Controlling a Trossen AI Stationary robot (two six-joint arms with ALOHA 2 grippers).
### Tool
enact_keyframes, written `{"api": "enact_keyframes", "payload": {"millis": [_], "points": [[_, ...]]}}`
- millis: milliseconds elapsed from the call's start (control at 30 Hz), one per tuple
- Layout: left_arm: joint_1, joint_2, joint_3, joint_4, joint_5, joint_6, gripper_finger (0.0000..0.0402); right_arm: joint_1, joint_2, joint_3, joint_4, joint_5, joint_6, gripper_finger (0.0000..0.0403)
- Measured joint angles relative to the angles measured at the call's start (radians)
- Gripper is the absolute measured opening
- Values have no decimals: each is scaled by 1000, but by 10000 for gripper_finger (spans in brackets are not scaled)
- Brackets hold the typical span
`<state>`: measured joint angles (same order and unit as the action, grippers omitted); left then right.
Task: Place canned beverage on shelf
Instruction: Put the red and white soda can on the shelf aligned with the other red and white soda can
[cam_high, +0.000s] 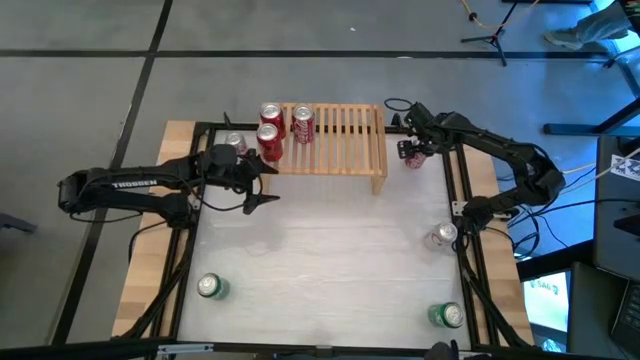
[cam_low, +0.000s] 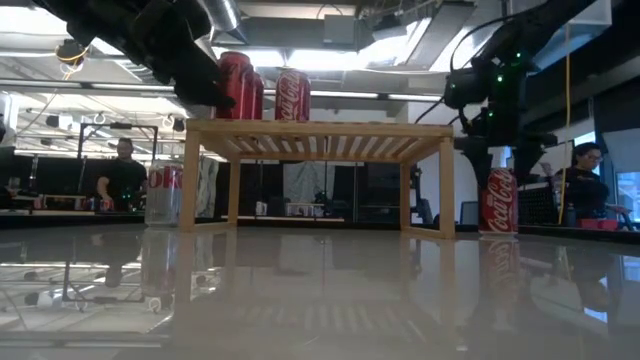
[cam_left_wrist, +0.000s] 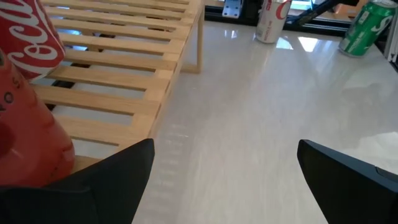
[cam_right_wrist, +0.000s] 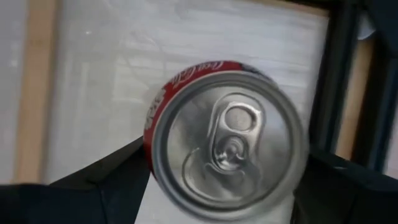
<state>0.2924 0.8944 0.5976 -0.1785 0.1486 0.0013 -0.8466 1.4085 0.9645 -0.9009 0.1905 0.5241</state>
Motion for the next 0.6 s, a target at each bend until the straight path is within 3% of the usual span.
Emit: {"api": "enact_keyframes", "payload": {"millis": [233, 600], "points": [[0, 0, 0, 0, -4, 6, 385, 0, 7, -21, 23, 0, -38, 267], [-22, 0, 0, 0, -6, 0, 385, 3, -21, 28, -27, -4, -88, 266]]}}
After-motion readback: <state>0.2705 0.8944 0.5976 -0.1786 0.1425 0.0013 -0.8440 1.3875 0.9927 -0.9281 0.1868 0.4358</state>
